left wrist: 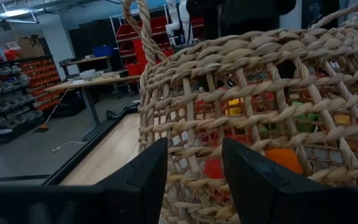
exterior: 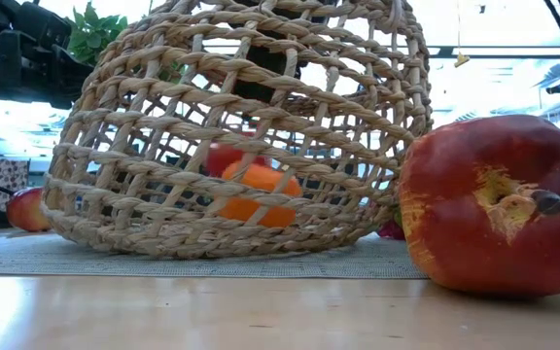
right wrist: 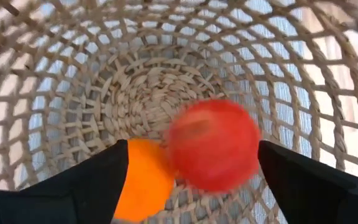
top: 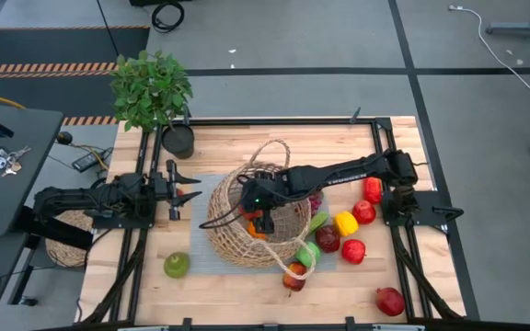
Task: Build produce basket
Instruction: Put the red apple into the brown basket, then put the yellow bell pepper into the brown basket
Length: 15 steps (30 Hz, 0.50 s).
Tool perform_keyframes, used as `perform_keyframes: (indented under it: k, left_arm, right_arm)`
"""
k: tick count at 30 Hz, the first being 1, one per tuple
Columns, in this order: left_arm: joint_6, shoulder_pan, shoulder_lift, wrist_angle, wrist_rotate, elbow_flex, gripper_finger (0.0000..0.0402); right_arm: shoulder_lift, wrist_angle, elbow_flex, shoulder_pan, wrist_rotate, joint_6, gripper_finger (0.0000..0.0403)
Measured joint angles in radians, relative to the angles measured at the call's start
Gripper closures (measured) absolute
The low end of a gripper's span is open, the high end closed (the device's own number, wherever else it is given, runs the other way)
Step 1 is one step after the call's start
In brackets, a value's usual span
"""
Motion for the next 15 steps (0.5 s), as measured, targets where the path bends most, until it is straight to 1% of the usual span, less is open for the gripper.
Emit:
perform_keyframes:
  k: [2, 5, 11, 15]
  left_arm:
    - [0.000, 0.000, 0.000, -0.001, 0.000, 0.000, 0.0241]
    - [0.000, 0.000, 0.000, -0.001, 0.000, 0.000, 0.0241]
    - [0.000, 0.000, 0.000, 0.000, 0.000, 0.000, 0.0241]
    - [0.000, 0.000, 0.000, 0.000, 0.000, 0.000, 0.0241]
  right_arm:
    - [-0.001, -0.008, 0.002, 0.000, 0.000, 0.000, 0.0019]
    - [0.001, -0.129, 0.059, 0.000, 0.001, 0.005, 0.0006]
    - [-0.002, -0.346, 0.209, 0.008, 0.019, 0.076, 0.0021]
    - [-0.033, -0.438, 0.245, 0.030, 0.056, 0.114, 0.0033]
